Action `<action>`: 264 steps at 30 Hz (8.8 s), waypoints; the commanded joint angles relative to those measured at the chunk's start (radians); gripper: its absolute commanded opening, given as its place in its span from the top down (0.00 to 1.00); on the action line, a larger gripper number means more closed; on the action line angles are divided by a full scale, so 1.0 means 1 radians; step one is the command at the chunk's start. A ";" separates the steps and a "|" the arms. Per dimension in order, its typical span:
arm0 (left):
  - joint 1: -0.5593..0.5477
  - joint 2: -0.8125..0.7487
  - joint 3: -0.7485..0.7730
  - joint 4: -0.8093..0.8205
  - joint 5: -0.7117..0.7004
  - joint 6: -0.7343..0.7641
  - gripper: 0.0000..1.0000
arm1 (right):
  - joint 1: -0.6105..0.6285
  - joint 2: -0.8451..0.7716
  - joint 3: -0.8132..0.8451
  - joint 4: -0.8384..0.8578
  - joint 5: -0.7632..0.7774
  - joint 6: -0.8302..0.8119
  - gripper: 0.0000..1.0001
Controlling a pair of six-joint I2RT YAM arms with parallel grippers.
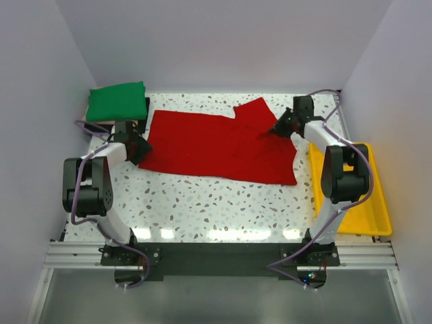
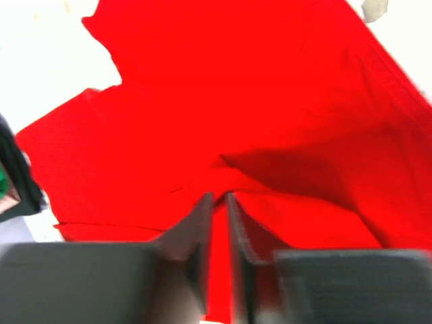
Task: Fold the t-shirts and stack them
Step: Fold the tshirt
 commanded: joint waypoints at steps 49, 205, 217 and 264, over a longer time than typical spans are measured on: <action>0.037 -0.116 -0.099 -0.062 -0.116 0.013 1.00 | -0.016 -0.707 -0.672 -0.217 0.214 -0.181 0.41; -0.159 0.427 0.683 -0.090 -0.360 0.301 0.51 | 0.162 0.323 0.403 -0.158 0.413 -0.443 0.45; -0.159 0.492 0.754 -0.151 -0.400 0.281 0.50 | 0.141 0.360 0.429 -0.178 0.386 -0.449 0.45; -0.161 0.548 0.800 -0.199 -0.400 0.290 0.68 | 0.049 0.258 0.379 -0.085 0.223 -0.373 1.00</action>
